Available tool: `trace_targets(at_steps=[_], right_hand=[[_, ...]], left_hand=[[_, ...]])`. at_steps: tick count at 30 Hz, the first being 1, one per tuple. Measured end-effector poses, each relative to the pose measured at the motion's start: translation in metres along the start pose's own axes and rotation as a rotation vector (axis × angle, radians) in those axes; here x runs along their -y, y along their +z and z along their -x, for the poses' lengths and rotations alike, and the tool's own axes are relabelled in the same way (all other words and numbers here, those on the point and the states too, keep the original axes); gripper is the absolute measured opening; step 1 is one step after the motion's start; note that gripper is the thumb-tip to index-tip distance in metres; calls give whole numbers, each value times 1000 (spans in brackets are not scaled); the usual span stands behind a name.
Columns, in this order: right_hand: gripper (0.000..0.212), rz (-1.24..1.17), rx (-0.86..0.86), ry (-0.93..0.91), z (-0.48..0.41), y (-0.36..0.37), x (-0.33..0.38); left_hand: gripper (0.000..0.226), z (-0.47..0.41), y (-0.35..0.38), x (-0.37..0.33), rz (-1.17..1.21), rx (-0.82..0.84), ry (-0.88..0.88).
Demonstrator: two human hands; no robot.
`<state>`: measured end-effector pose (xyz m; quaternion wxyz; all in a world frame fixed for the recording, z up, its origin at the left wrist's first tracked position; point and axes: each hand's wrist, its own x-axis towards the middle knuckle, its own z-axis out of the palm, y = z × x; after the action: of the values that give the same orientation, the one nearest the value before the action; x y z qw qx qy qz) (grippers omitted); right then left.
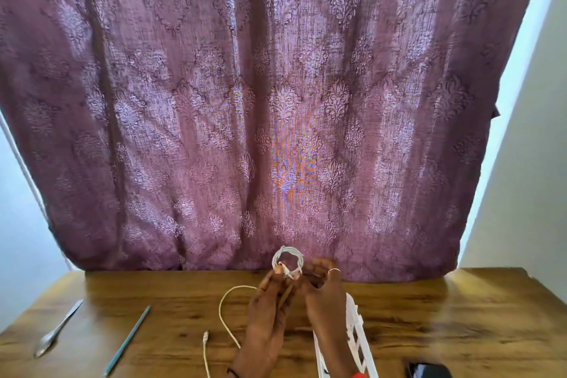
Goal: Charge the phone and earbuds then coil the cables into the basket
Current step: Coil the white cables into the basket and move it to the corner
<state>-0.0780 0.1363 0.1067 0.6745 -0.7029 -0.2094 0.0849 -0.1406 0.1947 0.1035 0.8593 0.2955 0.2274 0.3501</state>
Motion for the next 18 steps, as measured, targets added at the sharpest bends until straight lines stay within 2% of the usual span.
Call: trace_targets(at_steps=[2,8,14,18], right_hand=[[20,37,3,-2,-1,-1,-2],[18,136,52,-37,-8,-8,-8],[22,203,106,-59,-15,-25,-11],[25,316,159,-154,-16,-27,-10]], left_hand=[[17,-1,-2,0,-7,0,10],[17,-4,-10,-1,-87,39,-58],[21,0,-10,-12,-466,157,-114],[21,-1,-6,-21,-564,216,-157]])
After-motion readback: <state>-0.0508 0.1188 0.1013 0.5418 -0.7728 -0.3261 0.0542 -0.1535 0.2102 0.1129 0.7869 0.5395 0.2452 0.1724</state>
